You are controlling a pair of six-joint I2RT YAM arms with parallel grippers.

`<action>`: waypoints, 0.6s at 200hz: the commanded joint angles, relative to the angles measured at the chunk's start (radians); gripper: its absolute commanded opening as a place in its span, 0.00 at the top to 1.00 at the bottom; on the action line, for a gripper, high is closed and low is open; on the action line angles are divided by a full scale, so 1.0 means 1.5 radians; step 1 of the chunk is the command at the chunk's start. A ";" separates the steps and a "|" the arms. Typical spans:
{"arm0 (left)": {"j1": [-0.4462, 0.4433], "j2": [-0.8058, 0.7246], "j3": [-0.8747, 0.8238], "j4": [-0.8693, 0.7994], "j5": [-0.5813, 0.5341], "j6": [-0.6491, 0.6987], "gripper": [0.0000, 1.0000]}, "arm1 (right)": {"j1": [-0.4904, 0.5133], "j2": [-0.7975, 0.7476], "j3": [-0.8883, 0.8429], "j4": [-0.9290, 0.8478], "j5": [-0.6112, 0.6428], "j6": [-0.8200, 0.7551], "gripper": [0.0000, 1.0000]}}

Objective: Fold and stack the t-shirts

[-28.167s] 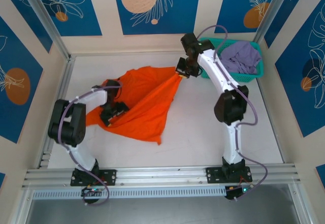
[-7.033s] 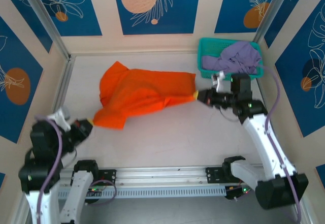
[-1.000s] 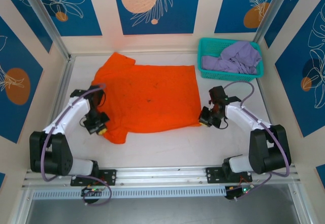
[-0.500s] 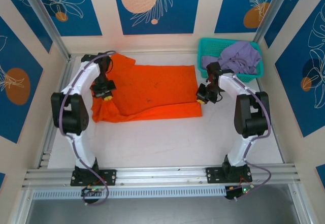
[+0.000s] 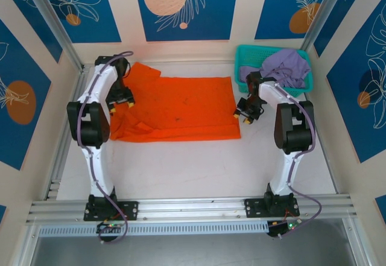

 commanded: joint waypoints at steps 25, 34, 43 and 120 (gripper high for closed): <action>0.061 -0.218 -0.206 0.056 0.018 -0.074 0.39 | -0.004 -0.158 -0.070 0.051 -0.042 0.050 0.50; 0.090 -0.266 -0.285 0.094 0.069 -0.103 0.40 | 0.009 -0.190 -0.105 0.088 -0.065 0.055 0.50; 0.120 -0.311 -0.361 0.126 0.119 -0.136 0.42 | 0.024 -0.213 -0.139 0.119 -0.087 0.058 0.50; 0.265 -0.428 -0.669 0.366 0.324 -0.337 0.37 | 0.139 -0.172 -0.212 0.196 -0.137 0.074 0.53</action>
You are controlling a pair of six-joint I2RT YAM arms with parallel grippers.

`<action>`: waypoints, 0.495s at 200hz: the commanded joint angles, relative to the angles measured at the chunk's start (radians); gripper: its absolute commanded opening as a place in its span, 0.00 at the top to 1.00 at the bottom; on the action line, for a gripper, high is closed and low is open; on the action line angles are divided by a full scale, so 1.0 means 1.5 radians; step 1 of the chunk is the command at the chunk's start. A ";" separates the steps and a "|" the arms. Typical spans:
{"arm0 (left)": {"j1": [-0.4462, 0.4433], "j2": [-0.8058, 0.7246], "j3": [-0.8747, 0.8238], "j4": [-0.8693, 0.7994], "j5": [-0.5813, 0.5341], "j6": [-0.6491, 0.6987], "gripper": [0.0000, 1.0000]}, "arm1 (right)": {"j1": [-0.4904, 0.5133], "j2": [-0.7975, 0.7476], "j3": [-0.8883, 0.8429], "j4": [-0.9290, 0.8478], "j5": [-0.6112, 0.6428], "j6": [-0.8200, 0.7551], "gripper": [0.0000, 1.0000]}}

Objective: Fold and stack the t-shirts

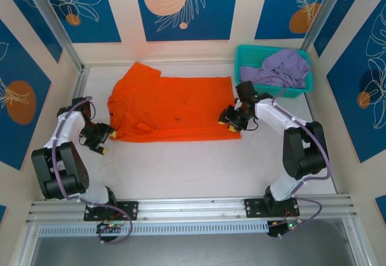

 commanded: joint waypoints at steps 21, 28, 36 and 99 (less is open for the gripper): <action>0.059 0.012 -0.029 0.132 0.084 -0.101 0.36 | 0.022 0.052 0.014 0.028 -0.014 0.016 0.53; 0.065 0.017 -0.032 0.145 0.089 -0.110 0.36 | 0.024 0.059 0.018 0.030 -0.013 0.016 0.53; 0.073 0.023 -0.037 0.158 0.097 -0.119 0.37 | 0.027 0.066 0.020 0.031 -0.013 0.017 0.54; 0.078 0.087 -0.059 0.227 0.150 -0.148 0.59 | 0.030 0.092 0.022 0.037 -0.018 0.021 0.55</action>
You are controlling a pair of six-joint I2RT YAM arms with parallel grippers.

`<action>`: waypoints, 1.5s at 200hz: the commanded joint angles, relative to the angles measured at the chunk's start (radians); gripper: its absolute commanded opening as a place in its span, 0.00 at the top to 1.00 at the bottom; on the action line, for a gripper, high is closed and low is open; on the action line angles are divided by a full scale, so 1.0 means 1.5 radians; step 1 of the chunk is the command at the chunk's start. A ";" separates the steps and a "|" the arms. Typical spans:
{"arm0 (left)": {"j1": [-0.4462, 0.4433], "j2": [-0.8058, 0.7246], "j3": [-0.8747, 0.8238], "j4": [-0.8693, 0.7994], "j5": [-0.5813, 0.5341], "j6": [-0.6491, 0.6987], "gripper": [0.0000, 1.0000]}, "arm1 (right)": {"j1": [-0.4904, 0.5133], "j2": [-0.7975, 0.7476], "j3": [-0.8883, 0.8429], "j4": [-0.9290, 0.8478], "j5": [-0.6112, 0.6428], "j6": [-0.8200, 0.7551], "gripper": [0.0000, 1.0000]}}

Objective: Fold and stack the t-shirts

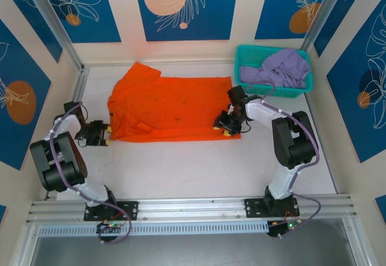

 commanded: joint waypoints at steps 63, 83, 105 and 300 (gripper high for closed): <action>0.006 0.046 -0.021 0.044 0.038 0.003 0.89 | -0.010 0.034 0.010 0.010 -0.024 0.024 0.56; 0.005 0.063 0.034 -0.024 -0.005 0.093 1.00 | -0.020 0.047 0.010 -0.005 -0.024 0.036 0.59; 0.005 0.073 0.111 -0.141 -0.107 0.224 1.00 | -0.032 0.056 0.002 -0.008 -0.031 0.049 0.62; -0.041 0.061 0.170 -0.248 -0.516 0.352 0.53 | -0.074 0.076 -0.035 -0.008 -0.029 0.076 0.71</action>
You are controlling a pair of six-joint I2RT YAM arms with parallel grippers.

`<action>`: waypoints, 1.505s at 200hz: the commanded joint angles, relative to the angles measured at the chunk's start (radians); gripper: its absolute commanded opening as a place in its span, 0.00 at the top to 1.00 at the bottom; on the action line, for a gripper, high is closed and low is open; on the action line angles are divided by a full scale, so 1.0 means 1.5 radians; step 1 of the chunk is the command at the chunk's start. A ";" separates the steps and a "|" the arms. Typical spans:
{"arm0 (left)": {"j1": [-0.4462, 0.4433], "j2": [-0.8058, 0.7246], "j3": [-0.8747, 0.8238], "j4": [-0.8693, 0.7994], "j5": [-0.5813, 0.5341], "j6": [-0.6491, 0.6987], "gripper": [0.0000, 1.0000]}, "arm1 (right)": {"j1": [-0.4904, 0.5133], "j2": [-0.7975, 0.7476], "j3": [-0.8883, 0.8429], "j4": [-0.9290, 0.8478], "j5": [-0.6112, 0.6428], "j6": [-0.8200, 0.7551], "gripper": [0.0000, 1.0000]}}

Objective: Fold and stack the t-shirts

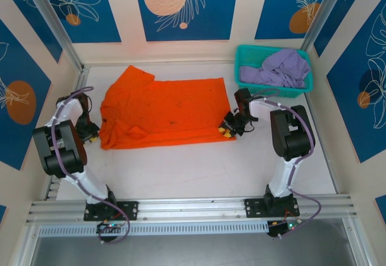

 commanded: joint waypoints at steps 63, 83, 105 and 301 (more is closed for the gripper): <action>-0.055 -0.193 -0.061 0.059 0.321 -0.022 0.58 | 0.003 -0.012 -0.019 -0.017 0.034 -0.020 0.69; -0.127 -0.218 -0.091 0.063 0.380 -0.010 0.55 | 0.003 -0.013 -0.022 -0.018 0.038 -0.025 0.70; -0.184 -0.219 -0.138 0.092 0.417 -0.015 0.54 | 0.003 -0.012 -0.029 -0.016 0.041 -0.027 0.70; -0.236 -0.084 -0.079 0.167 0.365 -0.309 0.25 | 0.012 -0.009 -0.015 -0.028 0.046 -0.040 0.70</action>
